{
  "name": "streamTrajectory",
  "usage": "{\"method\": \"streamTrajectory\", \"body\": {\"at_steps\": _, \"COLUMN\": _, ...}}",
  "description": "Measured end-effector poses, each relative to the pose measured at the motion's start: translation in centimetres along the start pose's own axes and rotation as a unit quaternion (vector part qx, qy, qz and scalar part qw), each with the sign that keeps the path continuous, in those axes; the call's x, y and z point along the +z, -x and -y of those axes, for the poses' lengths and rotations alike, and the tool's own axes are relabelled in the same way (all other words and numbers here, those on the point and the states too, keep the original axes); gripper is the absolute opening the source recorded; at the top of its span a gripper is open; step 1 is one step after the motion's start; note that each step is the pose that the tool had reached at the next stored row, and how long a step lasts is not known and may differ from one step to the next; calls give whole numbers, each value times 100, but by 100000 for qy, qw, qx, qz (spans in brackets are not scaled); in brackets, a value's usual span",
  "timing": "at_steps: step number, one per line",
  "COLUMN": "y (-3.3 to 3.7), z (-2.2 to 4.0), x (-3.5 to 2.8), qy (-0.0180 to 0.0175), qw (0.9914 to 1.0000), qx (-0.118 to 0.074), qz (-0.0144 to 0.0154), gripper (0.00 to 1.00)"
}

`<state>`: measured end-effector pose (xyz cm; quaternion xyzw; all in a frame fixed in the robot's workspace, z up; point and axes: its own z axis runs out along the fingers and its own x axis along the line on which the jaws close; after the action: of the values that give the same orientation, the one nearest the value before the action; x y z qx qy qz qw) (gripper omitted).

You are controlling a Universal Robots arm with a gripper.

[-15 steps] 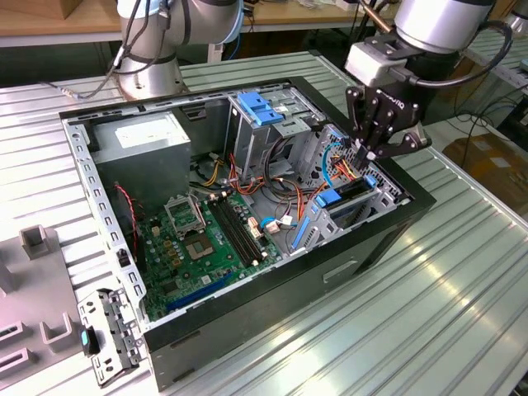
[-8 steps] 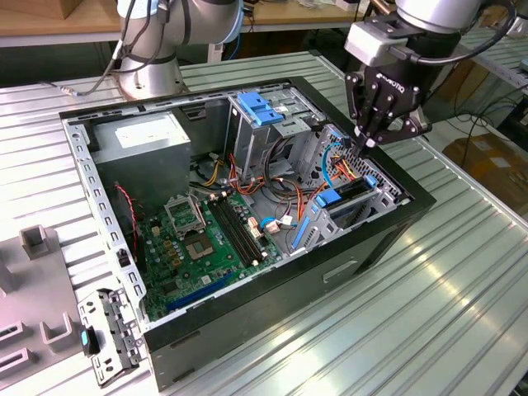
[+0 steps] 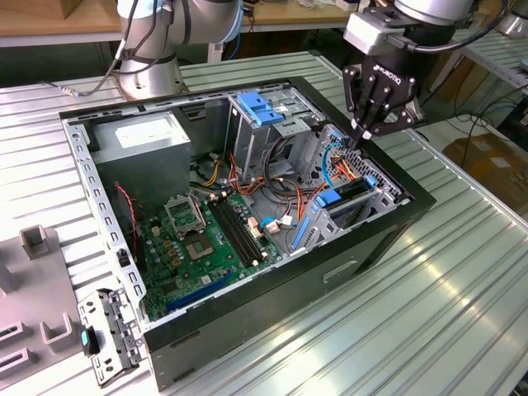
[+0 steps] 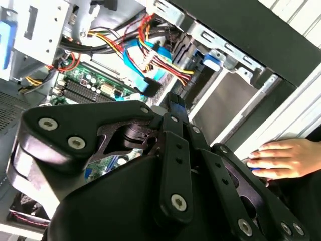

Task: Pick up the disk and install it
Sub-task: 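Insert the second disk wire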

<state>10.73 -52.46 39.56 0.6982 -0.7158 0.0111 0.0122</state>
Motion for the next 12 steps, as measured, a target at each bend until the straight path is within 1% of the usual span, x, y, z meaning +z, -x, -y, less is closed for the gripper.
{"method": "streamTrajectory", "body": {"at_steps": 1, "y": 34, "z": 4, "x": -3, "qy": 52, "qw": 100000, "qx": 0, "qz": -159, "gripper": 11}}
{"method": "streamTrajectory", "body": {"at_steps": 2, "y": 98, "z": 12, "x": -8, "qy": 177, "qw": 99999, "qx": -7, "qz": -515, "gripper": 11}}
{"method": "streamTrajectory", "body": {"at_steps": 3, "y": 159, "z": 15, "x": -13, "qy": 293, "qw": 99995, "qx": -5, "qz": -933, "gripper": 11}}
{"method": "streamTrajectory", "body": {"at_steps": 4, "y": 204, "z": 17, "x": -15, "qy": 399, "qw": 99989, "qx": -13, "qz": -1398, "gripper": 11}}
{"method": "streamTrajectory", "body": {"at_steps": 5, "y": 230, "z": 17, "x": -16, "qy": 437, "qw": 99979, "qx": -8, "qz": -2014, "gripper": 11}}
{"method": "streamTrajectory", "body": {"at_steps": 6, "y": 243, "z": 16, "x": -15, "qy": 475, "qw": 99953, "qx": -4, "qz": -3014, "gripper": 11}}
{"method": "streamTrajectory", "body": {"at_steps": 7, "y": 262, "z": 17, "x": -14, "qy": 458, "qw": 99912, "qx": 0, "qz": -4171, "gripper": 11}}
{"method": "streamTrajectory", "body": {"at_steps": 8, "y": 278, "z": 17, "x": -9, "qy": 444, "qw": 99887, "qx": 2, "qz": -4724, "gripper": 11}}
{"method": "streamTrajectory", "body": {"at_steps": 9, "y": 324, "z": 17, "x": 6, "qy": 433, "qw": 99856, "qx": 8, "qz": -5341, "gripper": 11}}
{"method": "streamTrajectory", "body": {"at_steps": 10, "y": 341, "z": 18, "x": 8, "qy": 433, "qw": 99853, "qx": 11, "qz": -5412, "gripper": 11}}
{"method": "streamTrajectory", "body": {"at_steps": 12, "y": 368, "z": 20, "x": 10, "qy": 441, "qw": 99850, "qx": 18, "qz": -5449, "gripper": 11}}
